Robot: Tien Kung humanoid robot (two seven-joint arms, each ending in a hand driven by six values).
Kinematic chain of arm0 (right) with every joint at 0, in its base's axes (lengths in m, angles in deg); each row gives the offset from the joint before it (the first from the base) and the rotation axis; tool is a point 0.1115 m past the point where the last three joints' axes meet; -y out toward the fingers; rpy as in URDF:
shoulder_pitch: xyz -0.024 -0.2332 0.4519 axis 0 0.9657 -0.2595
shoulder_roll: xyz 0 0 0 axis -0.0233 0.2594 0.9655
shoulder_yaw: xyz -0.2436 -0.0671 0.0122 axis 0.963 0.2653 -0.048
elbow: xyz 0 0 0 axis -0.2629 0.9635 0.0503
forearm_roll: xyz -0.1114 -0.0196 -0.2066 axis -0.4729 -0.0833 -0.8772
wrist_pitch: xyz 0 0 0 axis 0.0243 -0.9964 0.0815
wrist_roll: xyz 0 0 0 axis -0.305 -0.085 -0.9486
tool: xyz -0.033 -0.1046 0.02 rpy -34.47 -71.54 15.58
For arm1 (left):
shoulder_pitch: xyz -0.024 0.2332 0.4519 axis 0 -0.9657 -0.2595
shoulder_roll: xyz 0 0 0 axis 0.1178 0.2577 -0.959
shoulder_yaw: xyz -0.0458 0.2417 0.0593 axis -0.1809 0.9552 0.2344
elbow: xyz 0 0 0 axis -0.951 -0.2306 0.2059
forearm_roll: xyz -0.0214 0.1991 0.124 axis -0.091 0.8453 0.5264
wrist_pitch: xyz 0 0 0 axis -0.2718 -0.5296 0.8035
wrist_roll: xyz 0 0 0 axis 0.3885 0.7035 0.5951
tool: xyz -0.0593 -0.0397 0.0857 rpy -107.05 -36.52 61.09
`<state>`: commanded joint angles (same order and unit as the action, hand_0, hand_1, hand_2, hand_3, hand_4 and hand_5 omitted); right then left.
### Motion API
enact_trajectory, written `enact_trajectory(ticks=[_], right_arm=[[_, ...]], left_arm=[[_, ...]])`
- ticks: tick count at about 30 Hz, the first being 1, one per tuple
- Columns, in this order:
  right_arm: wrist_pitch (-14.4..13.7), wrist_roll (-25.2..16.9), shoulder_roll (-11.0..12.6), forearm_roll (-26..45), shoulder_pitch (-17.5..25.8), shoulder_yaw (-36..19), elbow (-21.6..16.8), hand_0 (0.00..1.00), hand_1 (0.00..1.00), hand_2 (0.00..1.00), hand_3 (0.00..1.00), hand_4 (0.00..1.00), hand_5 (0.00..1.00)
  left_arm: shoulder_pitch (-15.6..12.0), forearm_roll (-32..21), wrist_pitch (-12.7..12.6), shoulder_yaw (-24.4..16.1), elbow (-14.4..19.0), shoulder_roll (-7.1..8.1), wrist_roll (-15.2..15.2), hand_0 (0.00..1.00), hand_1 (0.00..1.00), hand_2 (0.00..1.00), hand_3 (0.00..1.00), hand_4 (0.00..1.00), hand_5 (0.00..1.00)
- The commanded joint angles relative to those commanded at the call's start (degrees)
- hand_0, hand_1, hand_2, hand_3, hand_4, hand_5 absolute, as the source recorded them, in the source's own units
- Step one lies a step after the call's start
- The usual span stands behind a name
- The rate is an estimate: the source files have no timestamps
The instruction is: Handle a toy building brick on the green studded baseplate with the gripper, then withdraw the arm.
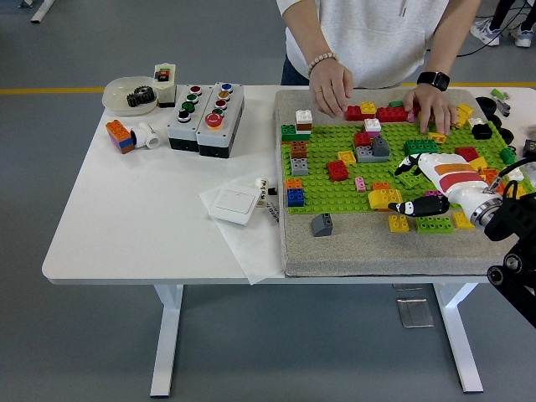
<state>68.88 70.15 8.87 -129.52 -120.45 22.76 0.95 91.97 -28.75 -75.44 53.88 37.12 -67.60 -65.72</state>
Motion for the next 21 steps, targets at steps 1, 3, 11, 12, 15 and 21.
enact_trajectory(ticks=[1,3,11,12,15,21], right_arm=[[0.0,0.0,0.1,-0.2,0.1,-0.1,0.0,0.615,0.63,0.691,0.659,0.968,0.391],[0.1,-0.1,0.4,-0.9,0.4,-0.7,0.0,0.643,0.644,0.7,0.662,0.969,0.392],[1.1,-0.3,1.7,-2.6,1.3,-2.7,1.4,0.649,0.646,0.697,0.656,0.967,0.391],[1.0,-0.4,1.9,-3.4,1.2,-2.7,1.8,0.649,0.646,0.697,0.656,0.967,0.391],[0.8,-0.3,2.2,-4.7,1.1,-2.7,2.5,0.632,0.636,0.688,0.636,0.95,0.388],[0.9,-0.3,2.9,-7.2,1.4,-3.3,3.7,0.572,0.604,0.658,0.602,0.919,0.375]], left_arm=[[0.0,0.0,0.0,0.0,0.0,0.0,0.0,0.793,0.803,0.784,0.62,0.649,0.651],[0.0,-0.1,0.0,0.1,0.0,-0.01,-0.1,0.795,0.804,0.784,0.62,0.649,0.652],[-0.1,0.2,0.1,0.0,0.1,0.0,0.0,0.795,0.804,0.784,0.62,0.649,0.651],[-0.2,0.3,0.1,-0.1,0.1,0.0,0.0,0.795,0.804,0.784,0.62,0.649,0.651],[-0.2,0.4,0.1,-0.1,0.1,-0.01,0.1,0.798,0.803,0.784,0.621,0.65,0.652],[-0.1,-0.1,0.1,0.1,0.0,-0.01,-0.2,0.796,0.799,0.784,0.62,0.647,0.649]])
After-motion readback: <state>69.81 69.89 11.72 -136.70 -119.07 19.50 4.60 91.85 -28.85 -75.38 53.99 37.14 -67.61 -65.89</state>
